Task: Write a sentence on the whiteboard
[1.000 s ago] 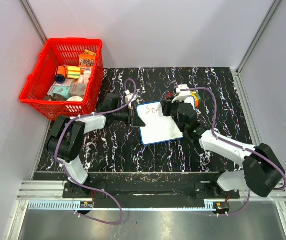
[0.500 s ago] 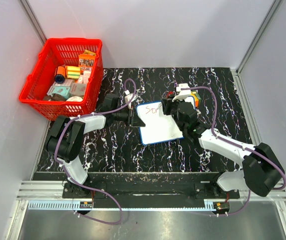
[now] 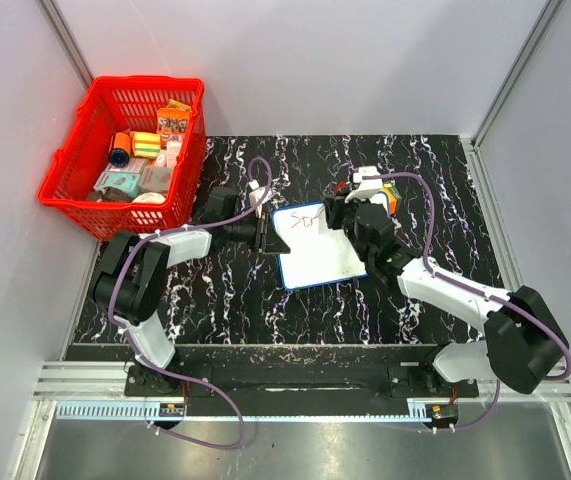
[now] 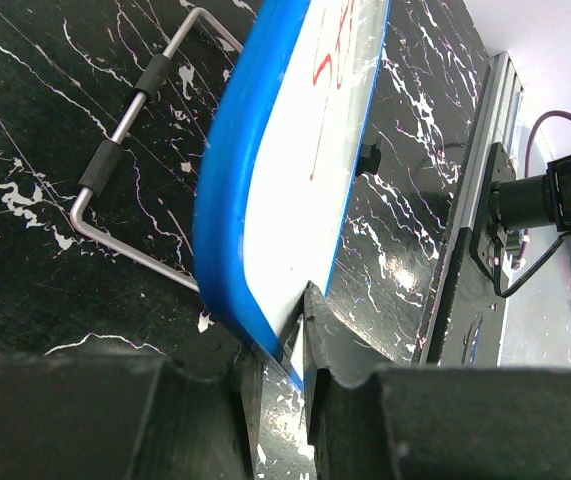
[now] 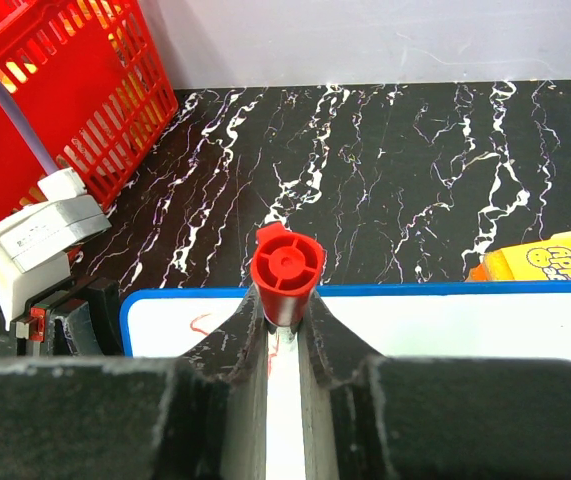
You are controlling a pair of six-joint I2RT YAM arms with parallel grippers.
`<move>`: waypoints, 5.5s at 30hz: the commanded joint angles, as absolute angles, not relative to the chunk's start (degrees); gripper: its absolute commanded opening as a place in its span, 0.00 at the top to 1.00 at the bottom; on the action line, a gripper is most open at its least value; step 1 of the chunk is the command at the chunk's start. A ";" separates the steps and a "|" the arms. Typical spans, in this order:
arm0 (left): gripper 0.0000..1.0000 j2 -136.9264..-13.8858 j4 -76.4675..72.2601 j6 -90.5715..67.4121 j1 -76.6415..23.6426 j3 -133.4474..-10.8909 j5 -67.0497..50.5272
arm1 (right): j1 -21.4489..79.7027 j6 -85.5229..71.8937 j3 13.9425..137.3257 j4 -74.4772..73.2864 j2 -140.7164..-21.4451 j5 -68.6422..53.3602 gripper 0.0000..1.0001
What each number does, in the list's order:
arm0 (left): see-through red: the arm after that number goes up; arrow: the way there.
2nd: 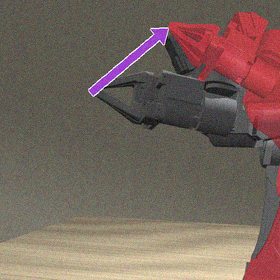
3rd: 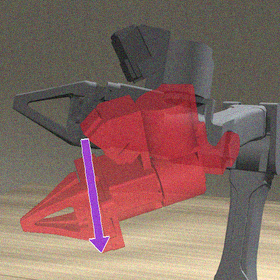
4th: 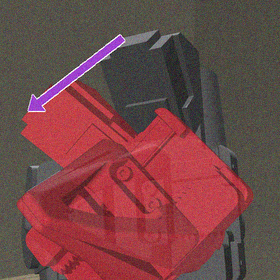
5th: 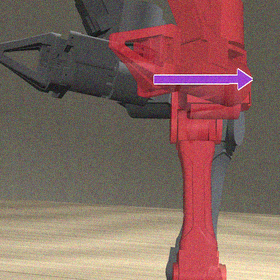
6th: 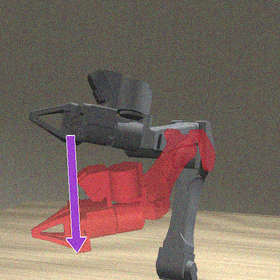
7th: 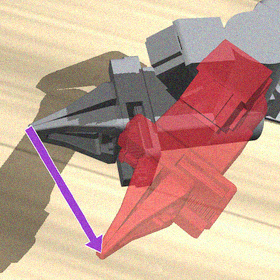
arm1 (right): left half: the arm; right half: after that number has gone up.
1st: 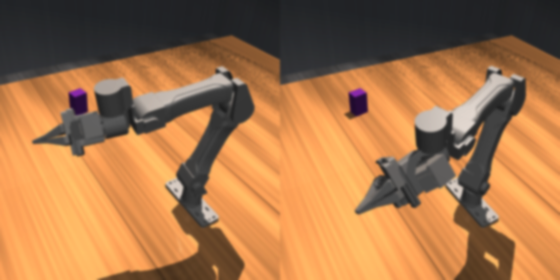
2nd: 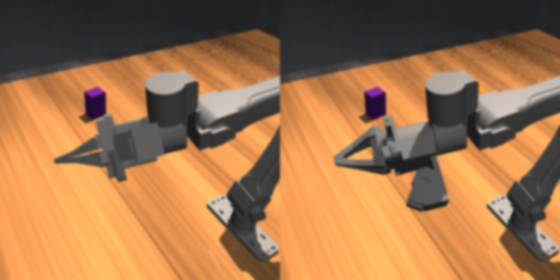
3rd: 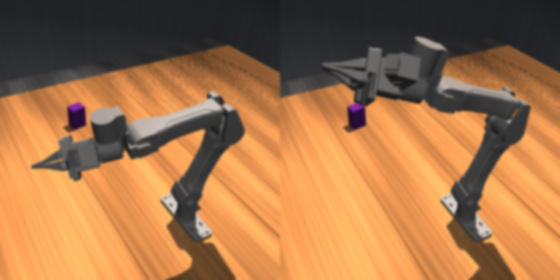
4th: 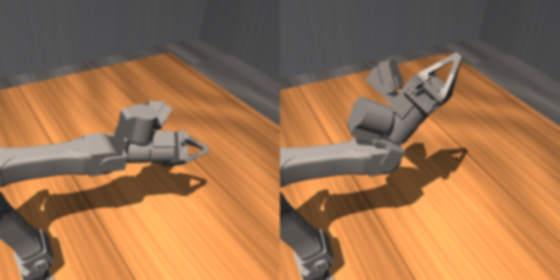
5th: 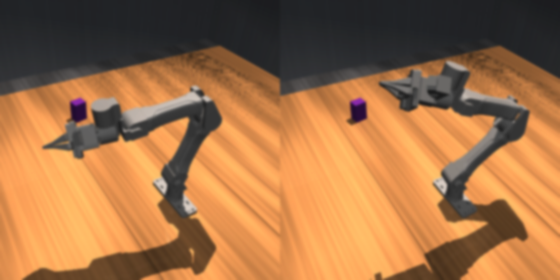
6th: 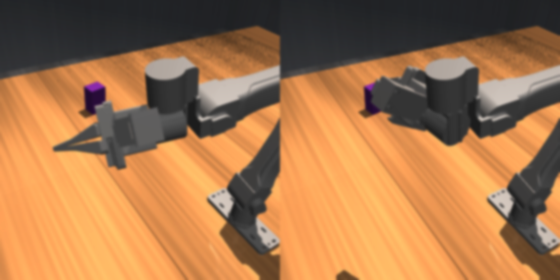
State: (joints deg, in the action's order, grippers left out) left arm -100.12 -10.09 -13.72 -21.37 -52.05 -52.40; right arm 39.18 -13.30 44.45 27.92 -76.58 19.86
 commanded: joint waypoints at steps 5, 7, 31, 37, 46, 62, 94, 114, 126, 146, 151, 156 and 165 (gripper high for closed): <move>1.00 -100.63 -7.65 -6.42 -22.33 -51.94 -44.56 | 38.41 -12.66 43.51 28.91 -74.71 19.77 1.00; 1.00 -100.63 -7.65 -6.42 -22.32 -52.03 -44.56 | 38.41 -12.66 43.68 28.92 -74.71 19.60 1.00; 1.00 -100.72 -7.56 -6.42 -22.67 -52.12 -44.65 | 36.65 -14.06 44.82 28.12 -72.60 20.83 1.00; 1.00 -100.81 -7.47 -6.33 -22.67 -52.12 -44.56 | 36.65 -14.68 44.65 29.18 -73.39 19.69 1.00; 1.00 -100.72 -7.38 -6.24 -22.59 -52.12 -44.47 | 36.65 -14.68 44.91 28.83 -75.23 19.77 1.00; 1.00 -100.90 -7.21 -6.15 -22.59 -52.29 -44.47 | 36.65 -15.03 44.03 28.21 -75.24 16.70 1.00; 1.00 -100.99 -6.94 -6.06 -22.68 -52.29 -44.12 | 36.65 -13.89 41.92 24.70 -73.04 17.40 1.00; 1.00 -100.99 -6.86 -5.89 -22.94 -52.47 -44.03 | 35.95 -13.80 42.62 23.55 -71.54 22.50 1.00; 1.00 -101.07 -6.59 -5.71 -23.12 -52.47 -43.86 | 35.86 -14.06 46.23 24.79 -73.47 21.71 1.00; 1.00 -100.99 -6.07 -5.36 -23.12 -52.65 -43.42 | 35.77 -14.77 45.00 27.07 -71.11 19.07 1.00; 1.00 -100.99 -5.98 -5.36 -23.12 -52.56 -43.16 | 35.60 -14.15 43.86 26.98 -68.82 20.21 1.00; 1.00 -100.99 -5.98 -5.27 -23.12 -52.56 -43.33 | 35.07 -13.18 43.60 26.28 -68.99 21.97 1.00; 1.00 -100.99 -5.71 -5.18 -23.12 -52.56 -43.15 | 34.72 -13.71 44.56 25.93 -71.28 21.53 1.00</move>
